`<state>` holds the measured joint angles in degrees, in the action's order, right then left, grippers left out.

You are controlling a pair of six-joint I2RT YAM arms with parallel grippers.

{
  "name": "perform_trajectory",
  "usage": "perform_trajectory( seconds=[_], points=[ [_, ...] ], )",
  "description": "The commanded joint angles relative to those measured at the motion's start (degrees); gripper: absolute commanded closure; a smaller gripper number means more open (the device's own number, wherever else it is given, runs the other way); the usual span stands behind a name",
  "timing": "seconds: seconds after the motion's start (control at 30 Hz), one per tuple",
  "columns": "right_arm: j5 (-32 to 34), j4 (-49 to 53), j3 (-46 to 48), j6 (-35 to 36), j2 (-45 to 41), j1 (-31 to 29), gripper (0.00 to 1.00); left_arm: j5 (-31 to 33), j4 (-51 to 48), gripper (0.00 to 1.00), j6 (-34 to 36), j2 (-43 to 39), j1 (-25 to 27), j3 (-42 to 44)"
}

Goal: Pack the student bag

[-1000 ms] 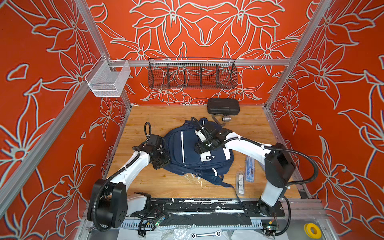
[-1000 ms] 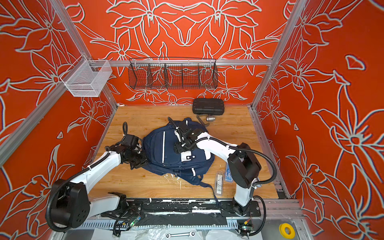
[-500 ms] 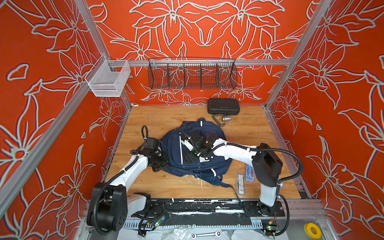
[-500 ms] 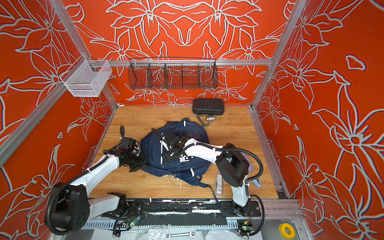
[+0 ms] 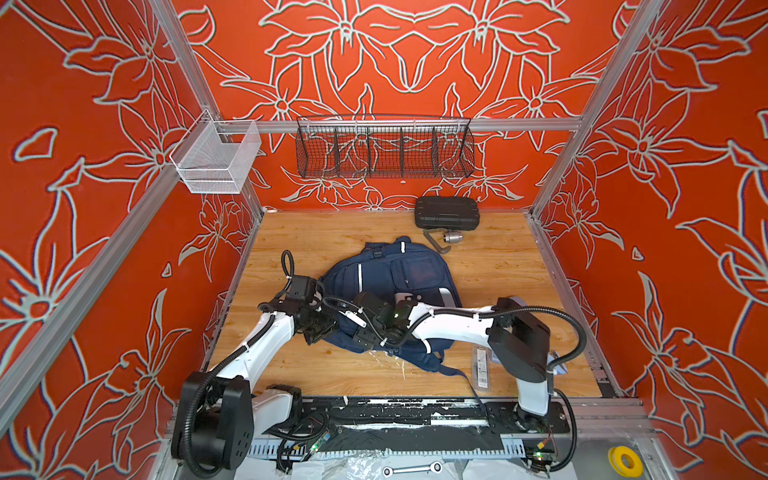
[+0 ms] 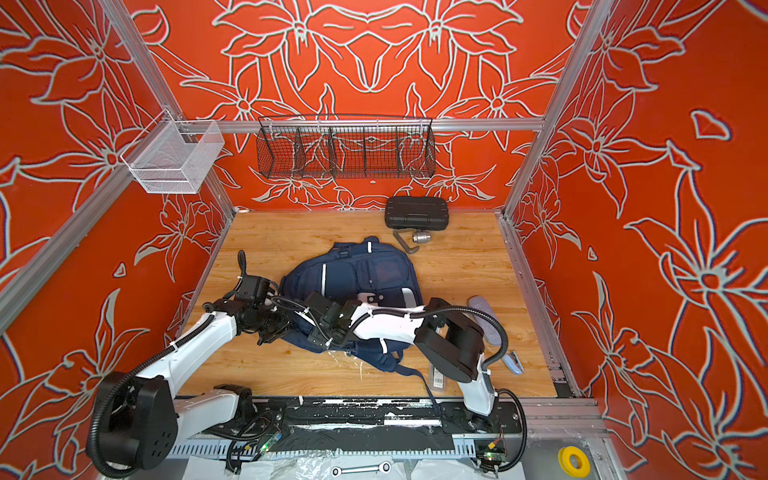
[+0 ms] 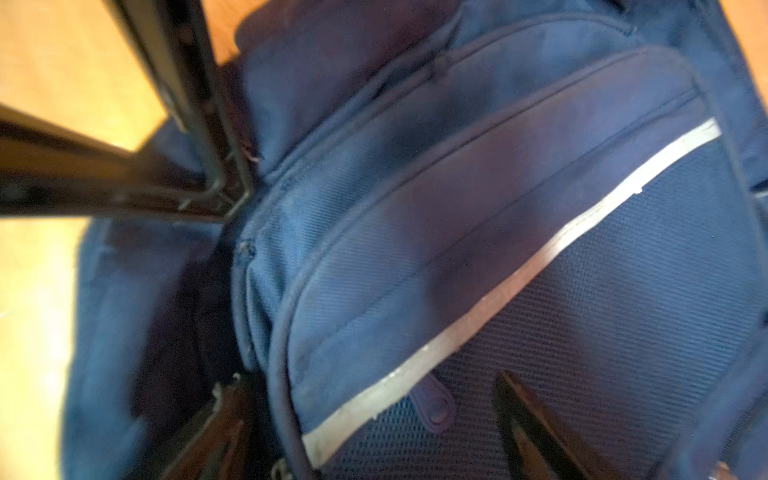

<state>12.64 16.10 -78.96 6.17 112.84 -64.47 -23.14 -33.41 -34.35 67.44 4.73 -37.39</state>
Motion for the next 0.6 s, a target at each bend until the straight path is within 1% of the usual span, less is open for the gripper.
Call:
perform_trajectory(
  seconds=[0.0, 0.03, 0.2, 0.27, 0.37, 0.4, 0.43, 0.57],
  points=[
    [11.9, -0.8, -2.9, -1.5, 2.4, 0.5, 0.18, -1.9, -0.5, 1.0, 0.5, -0.9, -0.2, 0.0],
    [12.2, -1.0, -2.9, -2.2, 2.4, 0.5, 0.23, -1.9, -0.6, 1.0, 0.5, -0.9, -0.2, -0.2],
    [17.3, -3.3, -1.0, -6.0, 0.2, 0.7, 0.67, -1.2, -1.0, 1.0, 0.8, -1.0, -0.2, -0.6],
    [17.9, -4.0, -0.3, -6.5, -1.1, 1.0, 0.79, -1.0, -1.0, 1.0, 1.5, -0.7, -0.5, -1.0],
    [15.2, -2.7, -0.8, -8.5, -3.0, 2.6, 0.94, -0.5, -1.8, 1.0, 3.4, 0.3, -1.3, -2.8],
    [14.0, -2.0, -1.4, -9.5, -3.5, 3.2, 0.99, -0.6, -2.0, 1.0, 4.3, 0.8, -1.4, -3.6],
    [13.1, -1.4, -2.0, -10.3, -4.1, 3.9, 1.0, -0.7, -2.0, 1.0, 4.9, 1.2, -1.5, -4.3],
    [5.8, -1.6, -2.4, -13.6, -7.1, 7.0, 1.0, -1.2, -1.8, 1.0, 7.3, 3.2, -1.7, -7.1]
  ],
)
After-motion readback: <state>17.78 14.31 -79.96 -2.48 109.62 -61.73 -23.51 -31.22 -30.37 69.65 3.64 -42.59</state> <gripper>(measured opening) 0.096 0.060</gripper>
